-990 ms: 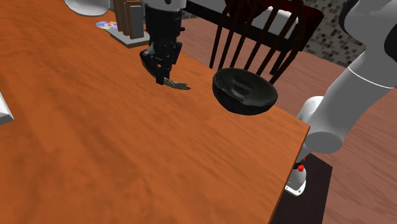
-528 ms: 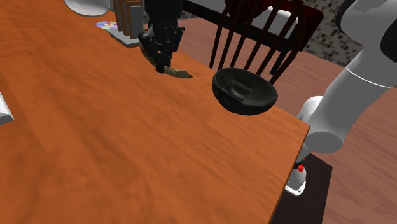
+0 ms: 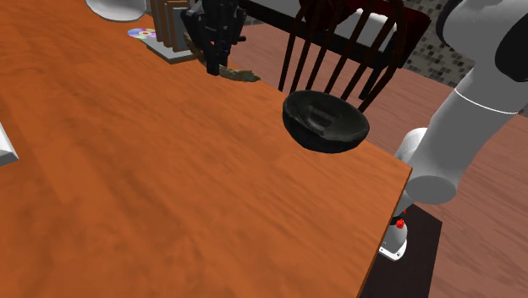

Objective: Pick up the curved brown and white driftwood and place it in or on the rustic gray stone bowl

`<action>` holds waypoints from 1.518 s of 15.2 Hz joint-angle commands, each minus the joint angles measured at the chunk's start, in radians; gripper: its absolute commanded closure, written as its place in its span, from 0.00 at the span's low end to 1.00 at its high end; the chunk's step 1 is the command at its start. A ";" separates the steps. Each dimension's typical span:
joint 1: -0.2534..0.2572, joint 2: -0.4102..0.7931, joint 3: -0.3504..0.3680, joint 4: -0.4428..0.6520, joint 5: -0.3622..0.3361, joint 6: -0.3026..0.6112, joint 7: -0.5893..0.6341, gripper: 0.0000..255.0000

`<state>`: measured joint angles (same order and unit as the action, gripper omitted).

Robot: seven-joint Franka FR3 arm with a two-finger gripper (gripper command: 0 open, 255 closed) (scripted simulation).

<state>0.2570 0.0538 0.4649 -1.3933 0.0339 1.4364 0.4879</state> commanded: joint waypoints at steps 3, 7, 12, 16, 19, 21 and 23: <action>0.008 0.033 0.005 0.094 -0.015 -0.064 0.012 1.00; 0.020 0.070 0.011 0.188 -0.033 -0.125 0.025 1.00; -0.037 -0.196 -0.036 -0.108 0.085 -0.073 -0.057 1.00; -0.042 -0.377 -0.086 -0.282 0.144 -0.074 -0.115 1.00; -0.035 -0.501 -0.125 -0.390 0.172 -0.089 -0.151 1.00; -0.027 -0.580 -0.149 -0.454 0.184 -0.106 -0.171 1.00; -0.016 -0.674 -0.179 -0.525 0.194 -0.133 -0.193 1.00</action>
<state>0.2365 -0.5751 0.3033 -1.8938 0.2240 1.3262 0.3075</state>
